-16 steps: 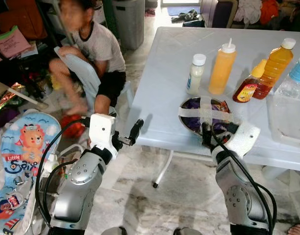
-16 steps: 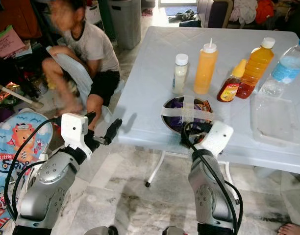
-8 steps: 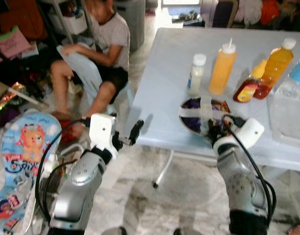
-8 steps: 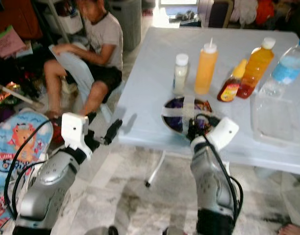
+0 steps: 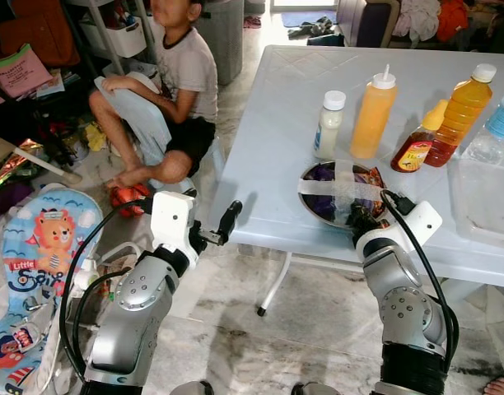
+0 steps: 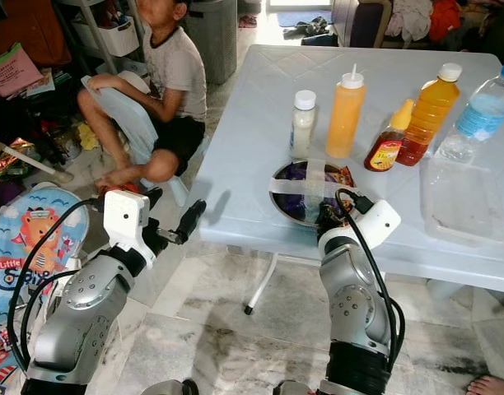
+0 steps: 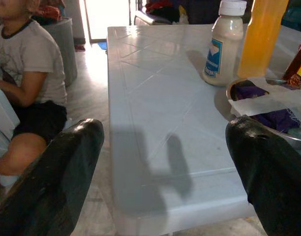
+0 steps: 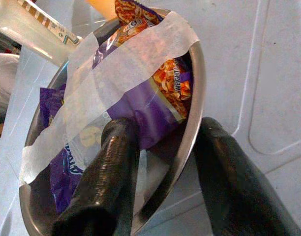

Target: Restocking fridge

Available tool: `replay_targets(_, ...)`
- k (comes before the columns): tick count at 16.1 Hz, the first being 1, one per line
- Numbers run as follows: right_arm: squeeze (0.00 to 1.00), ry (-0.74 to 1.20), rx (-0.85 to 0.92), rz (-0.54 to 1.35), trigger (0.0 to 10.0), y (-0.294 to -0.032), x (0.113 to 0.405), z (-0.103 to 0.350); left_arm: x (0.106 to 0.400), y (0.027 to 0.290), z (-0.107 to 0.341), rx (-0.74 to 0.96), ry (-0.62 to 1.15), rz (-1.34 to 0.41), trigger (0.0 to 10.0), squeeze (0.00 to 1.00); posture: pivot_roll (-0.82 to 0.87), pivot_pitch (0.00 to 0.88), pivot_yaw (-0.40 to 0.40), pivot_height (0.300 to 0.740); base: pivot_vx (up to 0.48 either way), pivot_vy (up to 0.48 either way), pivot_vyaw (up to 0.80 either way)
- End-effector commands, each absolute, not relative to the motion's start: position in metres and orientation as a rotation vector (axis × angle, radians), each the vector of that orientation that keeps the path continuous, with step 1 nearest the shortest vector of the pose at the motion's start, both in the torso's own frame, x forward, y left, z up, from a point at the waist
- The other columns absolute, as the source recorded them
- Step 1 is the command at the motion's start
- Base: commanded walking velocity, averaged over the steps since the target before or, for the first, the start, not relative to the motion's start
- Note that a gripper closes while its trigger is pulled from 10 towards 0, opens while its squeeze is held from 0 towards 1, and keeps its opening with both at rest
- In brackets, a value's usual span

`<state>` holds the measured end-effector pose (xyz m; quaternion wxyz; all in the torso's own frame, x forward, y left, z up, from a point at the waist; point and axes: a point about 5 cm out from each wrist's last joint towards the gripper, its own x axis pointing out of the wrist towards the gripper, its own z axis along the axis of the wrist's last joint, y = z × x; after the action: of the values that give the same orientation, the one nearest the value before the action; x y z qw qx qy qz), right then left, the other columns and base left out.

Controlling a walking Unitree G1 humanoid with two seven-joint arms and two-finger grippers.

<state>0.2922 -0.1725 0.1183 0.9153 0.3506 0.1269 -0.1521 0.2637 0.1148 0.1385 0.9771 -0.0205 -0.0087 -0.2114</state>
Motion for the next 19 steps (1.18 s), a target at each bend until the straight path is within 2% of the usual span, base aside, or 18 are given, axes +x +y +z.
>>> replay_targets(1,0.00,0.263,0.729,-0.329,0.0,-0.164,0.286,0.116,0.265,0.116,0.138,-0.025,-0.015,-0.423,10.0,0.00,-0.02,0.091,0.058,0.740,0.000,0.000,0.00)
replay_targets(4,0.00,0.244,0.695,-0.395,0.0,-0.183,0.282,0.115,0.265,0.116,0.138,-0.022,-0.015,-0.421,10.0,0.00,-0.02,0.092,0.060,0.740,0.000,0.000,0.00)
replay_targets(12,0.00,0.308,0.547,-0.423,0.0,-0.211,0.257,0.097,0.267,0.114,0.138,-0.008,-0.017,-0.433,10.0,0.00,-0.04,0.093,0.071,0.740,0.000,0.000,0.00)
replay_targets(19,0.00,0.228,0.520,-0.446,0.0,-0.233,0.277,0.113,0.269,0.113,0.137,0.031,-0.016,-0.435,10.0,0.00,-0.03,0.094,0.078,0.740,0.000,0.000,0.00)
